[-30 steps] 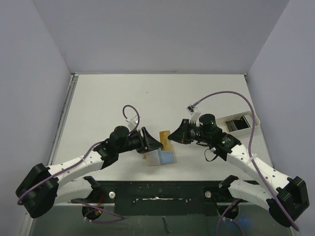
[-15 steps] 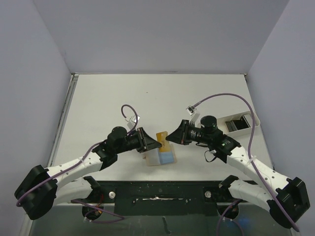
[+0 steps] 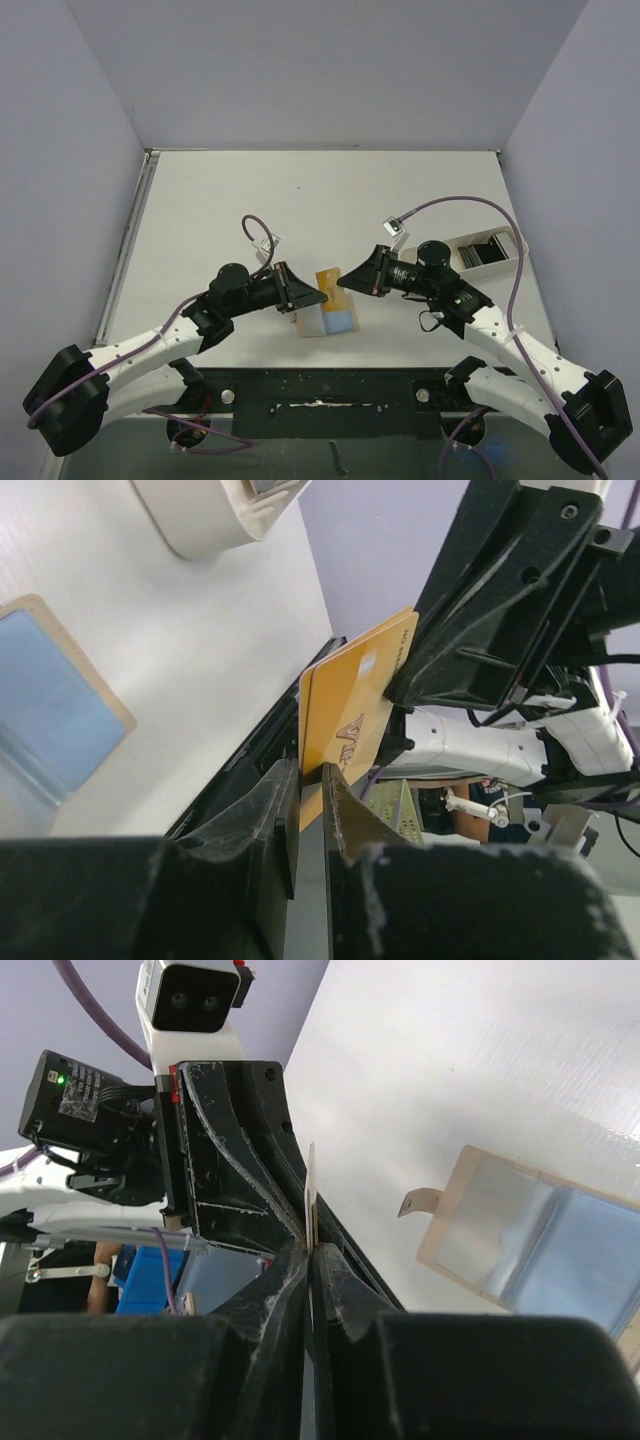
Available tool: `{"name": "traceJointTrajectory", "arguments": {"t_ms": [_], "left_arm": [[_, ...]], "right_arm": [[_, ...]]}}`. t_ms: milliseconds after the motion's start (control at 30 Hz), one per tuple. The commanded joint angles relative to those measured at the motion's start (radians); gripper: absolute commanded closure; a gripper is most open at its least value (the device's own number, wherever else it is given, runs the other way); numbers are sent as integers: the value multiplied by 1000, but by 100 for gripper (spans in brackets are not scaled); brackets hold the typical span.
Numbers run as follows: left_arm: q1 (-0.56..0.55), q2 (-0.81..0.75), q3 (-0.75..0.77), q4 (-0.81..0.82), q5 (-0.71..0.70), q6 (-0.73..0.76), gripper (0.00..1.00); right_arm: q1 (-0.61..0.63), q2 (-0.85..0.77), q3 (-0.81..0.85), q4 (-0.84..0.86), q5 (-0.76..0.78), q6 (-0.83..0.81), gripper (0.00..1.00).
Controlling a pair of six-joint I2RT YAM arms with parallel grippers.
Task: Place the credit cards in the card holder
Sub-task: Pick up the credit card from the storage box.
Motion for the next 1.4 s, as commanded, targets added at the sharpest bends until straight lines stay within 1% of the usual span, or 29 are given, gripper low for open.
{"name": "traceJointTrajectory", "arguments": {"t_ms": [0, 100, 267, 467, 533, 667, 767, 933, 1067, 1167, 1300, 1367], "left_arm": [[5, -39, -23, 139, 14, -10, 100], [5, -54, -28, 153, 33, -8, 100], [4, -66, -29, 144, 55, -1, 100], [4, -77, -29, 153, 71, 5, 100], [5, -78, -26, 159, 75, 7, 100], [3, -68, -19, 175, 93, 10, 100], [3, -59, -17, 188, 102, 9, 100], [3, -53, -13, 200, 96, 8, 100], [5, -53, -18, 193, 89, 9, 100], [6, -62, -27, 171, 82, 13, 100], [9, -71, -29, 139, 84, 26, 100], [10, -69, -24, 136, 93, 29, 100]], "right_arm": [[-5, -49, -19, 141, -166, 60, 96], [-31, -84, -47, 160, -192, 89, 95], [-89, -128, -61, 142, -234, 104, 95], [-99, -135, -52, 117, -254, 97, 94], [-100, -132, -56, 141, -263, 115, 90], [-98, -123, -61, 187, -266, 143, 76], [-85, -103, -69, 224, -265, 162, 73], [-68, -73, -90, 284, -263, 196, 75], [-75, -83, -93, 290, -276, 199, 83], [-111, -96, -88, 277, -309, 202, 88], [-186, -109, -85, 257, -371, 213, 89], [-194, -107, -66, 211, -381, 184, 89]]}}
